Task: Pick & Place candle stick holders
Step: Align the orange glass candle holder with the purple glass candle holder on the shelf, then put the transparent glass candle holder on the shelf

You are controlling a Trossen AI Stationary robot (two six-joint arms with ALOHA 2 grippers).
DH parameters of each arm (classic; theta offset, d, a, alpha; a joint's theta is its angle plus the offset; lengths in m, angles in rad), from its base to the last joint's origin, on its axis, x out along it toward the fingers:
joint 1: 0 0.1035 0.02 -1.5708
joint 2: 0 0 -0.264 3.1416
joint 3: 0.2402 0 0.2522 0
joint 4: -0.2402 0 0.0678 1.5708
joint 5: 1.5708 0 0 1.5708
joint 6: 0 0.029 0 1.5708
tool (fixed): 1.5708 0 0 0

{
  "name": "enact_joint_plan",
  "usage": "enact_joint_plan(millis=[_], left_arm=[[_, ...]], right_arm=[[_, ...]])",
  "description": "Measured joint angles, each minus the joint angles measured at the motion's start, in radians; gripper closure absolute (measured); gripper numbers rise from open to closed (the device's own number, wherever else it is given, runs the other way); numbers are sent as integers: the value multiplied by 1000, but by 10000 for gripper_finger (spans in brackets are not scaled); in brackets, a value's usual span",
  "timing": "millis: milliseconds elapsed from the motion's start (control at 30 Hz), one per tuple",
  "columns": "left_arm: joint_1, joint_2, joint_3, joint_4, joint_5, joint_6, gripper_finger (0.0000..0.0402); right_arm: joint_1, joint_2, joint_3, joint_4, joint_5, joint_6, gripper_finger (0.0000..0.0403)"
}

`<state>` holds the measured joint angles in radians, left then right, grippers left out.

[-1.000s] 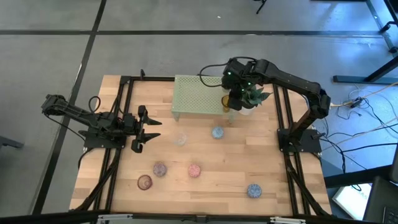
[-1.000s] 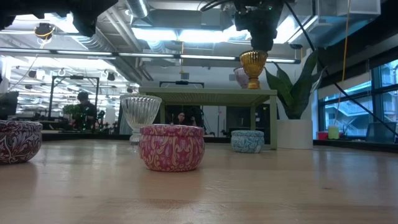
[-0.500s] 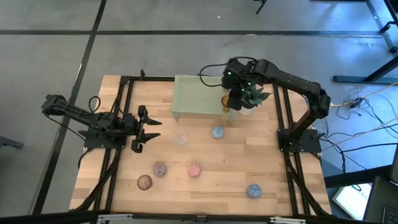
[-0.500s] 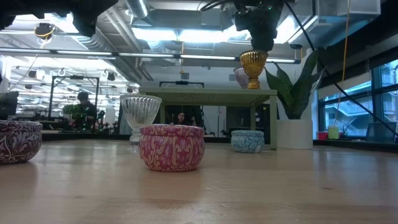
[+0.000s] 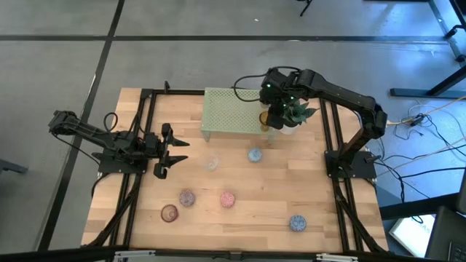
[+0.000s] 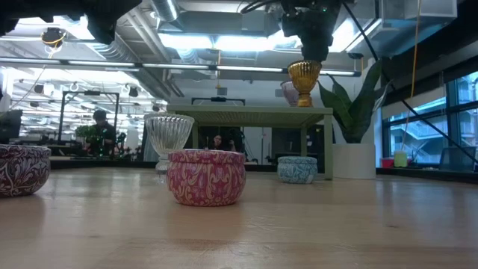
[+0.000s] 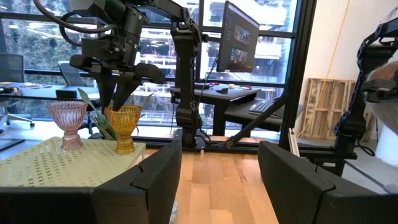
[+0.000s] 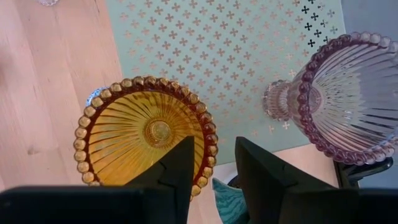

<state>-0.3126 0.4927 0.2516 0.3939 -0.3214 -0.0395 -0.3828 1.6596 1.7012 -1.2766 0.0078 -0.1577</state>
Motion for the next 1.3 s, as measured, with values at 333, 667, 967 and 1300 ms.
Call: enact_joint_plan(millis=[333, 667, 967, 1300], left_arm=[[0, 0, 0, 0, 0, 0, 192], [0, 0, 0, 0, 0, 0, 192], [0, 8, 0, 0, -2, 61, 192], [0, 88, -1, 29, -11, 77, 192]], right_arm=[[0, -7, 19, -18, 0, 0, 282], [3, -8, 210, -88, -27, 8, 282], [115, -15, 349, -164, -124, 106, 282], [425, -212, 45, 59, -151, 146, 282]])
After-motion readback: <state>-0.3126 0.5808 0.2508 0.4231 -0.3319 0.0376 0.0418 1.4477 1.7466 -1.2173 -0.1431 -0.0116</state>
